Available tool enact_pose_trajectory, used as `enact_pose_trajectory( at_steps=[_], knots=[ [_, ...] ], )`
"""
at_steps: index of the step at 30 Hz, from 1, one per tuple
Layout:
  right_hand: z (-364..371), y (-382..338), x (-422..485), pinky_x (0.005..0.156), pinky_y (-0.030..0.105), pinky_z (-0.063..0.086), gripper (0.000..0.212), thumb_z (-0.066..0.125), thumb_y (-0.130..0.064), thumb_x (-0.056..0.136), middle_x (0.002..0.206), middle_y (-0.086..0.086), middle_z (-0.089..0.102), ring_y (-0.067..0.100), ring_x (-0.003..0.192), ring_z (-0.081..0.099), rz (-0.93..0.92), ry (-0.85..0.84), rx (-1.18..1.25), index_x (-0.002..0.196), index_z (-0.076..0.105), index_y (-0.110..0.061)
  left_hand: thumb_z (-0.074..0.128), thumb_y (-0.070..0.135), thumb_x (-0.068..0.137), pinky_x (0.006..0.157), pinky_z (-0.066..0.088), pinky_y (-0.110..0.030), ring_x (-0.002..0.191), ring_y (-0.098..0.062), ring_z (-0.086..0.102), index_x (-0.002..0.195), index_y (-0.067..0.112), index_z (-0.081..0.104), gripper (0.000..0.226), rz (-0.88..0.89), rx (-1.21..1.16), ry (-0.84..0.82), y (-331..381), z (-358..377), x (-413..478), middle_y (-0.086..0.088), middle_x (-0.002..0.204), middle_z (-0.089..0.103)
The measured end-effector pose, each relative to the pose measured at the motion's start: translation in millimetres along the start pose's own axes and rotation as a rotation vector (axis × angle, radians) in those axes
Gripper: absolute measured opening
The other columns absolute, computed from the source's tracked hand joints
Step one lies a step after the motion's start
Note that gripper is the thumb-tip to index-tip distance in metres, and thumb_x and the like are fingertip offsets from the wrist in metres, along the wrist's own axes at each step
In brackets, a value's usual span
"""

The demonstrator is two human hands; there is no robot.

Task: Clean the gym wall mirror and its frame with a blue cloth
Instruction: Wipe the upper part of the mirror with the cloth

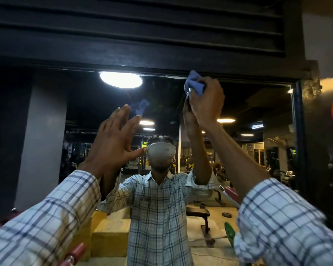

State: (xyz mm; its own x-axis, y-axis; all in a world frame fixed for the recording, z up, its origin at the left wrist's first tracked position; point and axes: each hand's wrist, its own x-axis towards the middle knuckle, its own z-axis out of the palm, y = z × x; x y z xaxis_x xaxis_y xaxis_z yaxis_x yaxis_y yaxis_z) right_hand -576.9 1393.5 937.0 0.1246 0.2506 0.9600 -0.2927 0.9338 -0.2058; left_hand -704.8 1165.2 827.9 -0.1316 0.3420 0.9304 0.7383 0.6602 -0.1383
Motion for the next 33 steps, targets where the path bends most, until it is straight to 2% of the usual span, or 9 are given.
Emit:
enact_pose_trajectory(
  at_steps=[4, 9, 14, 19, 24, 26, 29, 30, 33],
  knots=[
    [12, -16, -35, 0.084, 0.018, 0.048, 0.026, 0.075, -0.024, 0.089, 0.104, -0.011, 0.056, 0.001, 0.091, 0.052, -0.466, -0.484, -0.120, 0.114, 0.066, -0.027, 0.065, 0.078, 0.078, 0.125, 0.016, -0.054, 0.160, -0.027, 0.001, 0.162, 0.045, 0.010, 0.105, 0.002, -0.031, -0.012, -11, -4, -3, -0.002, 0.174, -0.004],
    [5, -10, -39, 0.079, 0.009, 0.049, 0.034, 0.074, -0.017, 0.092, 0.115, -0.009, 0.052, -0.007, 0.088, 0.052, -0.041, -0.038, -0.004, 0.125, 0.064, -0.018, 0.063, 0.077, 0.080, 0.124, 0.013, -0.052, 0.160, -0.027, -0.002, 0.163, 0.042, 0.010, 0.105, 0.012, -0.015, -0.027, -21, -2, -9, -0.001, 0.174, -0.009],
    [-1, 17, -100, 0.092, 0.017, 0.044, 0.037, 0.073, -0.026, 0.090, 0.119, -0.002, 0.061, 0.005, 0.105, 0.054, -0.533, -0.623, -0.216, 0.125, 0.063, -0.020, 0.064, 0.076, 0.081, 0.124, 0.014, -0.052, 0.160, -0.026, -0.002, 0.164, 0.037, 0.013, 0.105, 0.028, -0.023, -0.024, -26, -1, -11, -0.001, 0.174, -0.008],
    [-29, 49, -110, 0.089, 0.018, 0.052, 0.038, 0.076, -0.018, 0.090, 0.121, -0.004, 0.060, 0.000, 0.103, 0.054, 0.062, 0.098, -0.083, 0.126, 0.063, -0.015, 0.070, 0.073, 0.079, 0.126, 0.011, -0.050, 0.160, -0.025, -0.003, 0.163, 0.035, 0.018, 0.106, 0.010, -0.060, -0.019, -22, 0, -12, -0.001, 0.174, -0.007],
    [-39, 45, -169, 0.096, 0.015, 0.037, 0.044, 0.073, -0.028, 0.089, 0.125, -0.002, 0.061, 0.000, 0.112, 0.050, -0.541, -0.721, -0.223, 0.131, 0.060, -0.022, 0.070, 0.072, 0.080, 0.126, 0.008, -0.049, 0.160, -0.024, -0.005, 0.164, 0.034, 0.019, 0.105, 0.012, -0.083, -0.017, -23, -1, -13, -0.001, 0.174, -0.007],
    [-44, 54, -152, 0.097, 0.023, 0.043, 0.044, 0.071, -0.029, 0.088, 0.126, 0.000, 0.060, 0.002, 0.111, 0.049, -0.404, -0.559, -0.230, 0.130, 0.061, -0.021, 0.072, 0.069, 0.080, 0.125, 0.009, -0.047, 0.160, -0.024, -0.004, 0.164, 0.035, 0.019, 0.105, 0.016, -0.075, -0.013, -22, 0, -13, -0.001, 0.174, -0.006],
    [-37, 50, -140, 0.096, 0.023, 0.050, 0.038, 0.074, -0.022, 0.088, 0.122, -0.004, 0.060, -0.004, 0.104, 0.051, 0.071, -0.032, -0.079, 0.124, 0.062, -0.019, 0.074, 0.068, 0.080, 0.125, 0.007, -0.045, 0.160, -0.022, -0.005, 0.163, 0.036, 0.018, 0.105, 0.007, -0.075, -0.011, -21, 1, -13, 0.000, 0.174, -0.006],
    [-29, 40, -145, 0.095, 0.018, 0.049, 0.037, 0.073, -0.021, 0.089, 0.122, -0.008, 0.058, -0.006, 0.102, 0.051, 0.044, -0.041, -0.041, 0.124, 0.061, -0.021, 0.074, 0.068, 0.080, 0.124, 0.006, -0.043, 0.160, -0.022, -0.006, 0.163, 0.036, 0.017, 0.105, 0.007, -0.076, -0.012, -21, 1, -13, 0.000, 0.174, -0.007],
    [-12, 20, -171, 0.095, 0.020, 0.048, 0.035, 0.067, -0.028, 0.092, 0.122, -0.005, 0.060, 0.001, 0.109, 0.058, -0.500, -0.641, -0.076, 0.126, 0.058, -0.026, 0.071, 0.071, 0.081, 0.123, 0.008, -0.045, 0.160, -0.022, -0.005, 0.163, 0.038, 0.015, 0.105, 0.024, -0.064, -0.025, -24, -1, -13, 0.001, 0.174, -0.008]
  ],
)
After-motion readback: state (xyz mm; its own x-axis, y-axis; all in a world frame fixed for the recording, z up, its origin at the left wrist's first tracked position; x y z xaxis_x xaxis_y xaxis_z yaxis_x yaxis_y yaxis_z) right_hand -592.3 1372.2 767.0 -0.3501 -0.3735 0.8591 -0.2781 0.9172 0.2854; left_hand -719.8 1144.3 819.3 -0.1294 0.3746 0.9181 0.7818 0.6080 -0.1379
